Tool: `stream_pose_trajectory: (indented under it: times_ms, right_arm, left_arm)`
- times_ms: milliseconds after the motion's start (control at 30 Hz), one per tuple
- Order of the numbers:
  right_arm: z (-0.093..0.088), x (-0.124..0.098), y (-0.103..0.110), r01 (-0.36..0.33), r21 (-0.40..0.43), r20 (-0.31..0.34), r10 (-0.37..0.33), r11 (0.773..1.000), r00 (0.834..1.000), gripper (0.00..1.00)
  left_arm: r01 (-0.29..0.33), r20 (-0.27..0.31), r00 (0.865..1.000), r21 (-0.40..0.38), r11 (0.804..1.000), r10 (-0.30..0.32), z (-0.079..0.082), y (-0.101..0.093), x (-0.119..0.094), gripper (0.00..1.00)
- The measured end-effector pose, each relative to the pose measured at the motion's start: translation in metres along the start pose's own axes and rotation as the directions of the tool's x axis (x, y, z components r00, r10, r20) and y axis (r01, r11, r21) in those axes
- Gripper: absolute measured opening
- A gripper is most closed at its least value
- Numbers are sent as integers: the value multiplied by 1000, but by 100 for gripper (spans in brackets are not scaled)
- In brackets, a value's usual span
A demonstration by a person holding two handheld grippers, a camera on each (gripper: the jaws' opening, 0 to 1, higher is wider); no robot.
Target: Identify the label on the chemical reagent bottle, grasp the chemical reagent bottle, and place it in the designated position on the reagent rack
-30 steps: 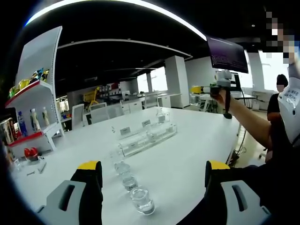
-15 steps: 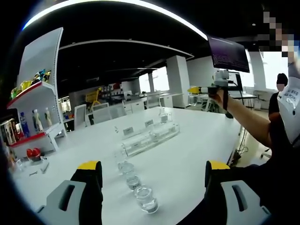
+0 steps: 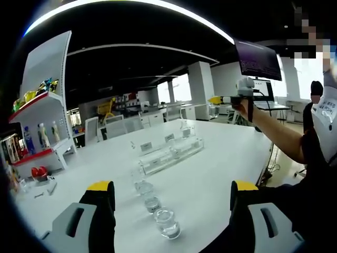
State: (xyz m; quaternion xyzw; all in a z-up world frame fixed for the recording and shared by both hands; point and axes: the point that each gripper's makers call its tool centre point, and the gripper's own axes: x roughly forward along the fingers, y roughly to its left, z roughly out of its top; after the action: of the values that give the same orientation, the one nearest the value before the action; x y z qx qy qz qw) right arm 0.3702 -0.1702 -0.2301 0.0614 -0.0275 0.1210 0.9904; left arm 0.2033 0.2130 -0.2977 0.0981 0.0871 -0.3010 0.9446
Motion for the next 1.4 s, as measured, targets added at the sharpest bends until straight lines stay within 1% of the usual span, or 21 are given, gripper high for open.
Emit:
stream_pose_trajectory:
  times_ms: [100,267,533,633,767,900,1100,1267,1400]
  right_arm:
    - [-2,4,-2,-1,1,-1,1,1000,1000,19]
    - [-11,14,-7,3,7,-11,-3,1000,1000,19]
    - [-27,31,-8,0,4,-35,0,1000,999,19]
    - [-37,41,-10,-1,2,-45,1,1000,999,19]
    - [-49,51,-12,1,8,-55,0,1000,998,19]
    - [-63,64,-12,4,17,-73,-3,1000,997,19]
    - [-86,82,-11,4,27,-96,-2,1000,995,19]
    - [-94,92,-14,17,12,-92,-15,1000,996,19]
    - [-101,98,-17,39,-30,-74,-41,999,996,19]
  left_arm:
    - [0,7,1000,4,1000,0,4,0,-1,90]
    - [0,11,1000,15,1000,-1,8,-3,-2,90]
    - [-12,0,1000,20,1000,12,5,-1,-6,90]
    - [-22,2,1000,17,1000,22,6,3,-7,90]
    - [-24,-9,1000,23,999,25,4,6,-6,90]
    - [-23,-15,1000,24,999,23,5,7,-5,90]
    - [-33,-24,999,17,999,34,1,15,-2,90]
    - [-35,-30,999,8,999,35,-2,20,2,90]
    - [-36,-34,999,2,999,36,-4,23,3,90]
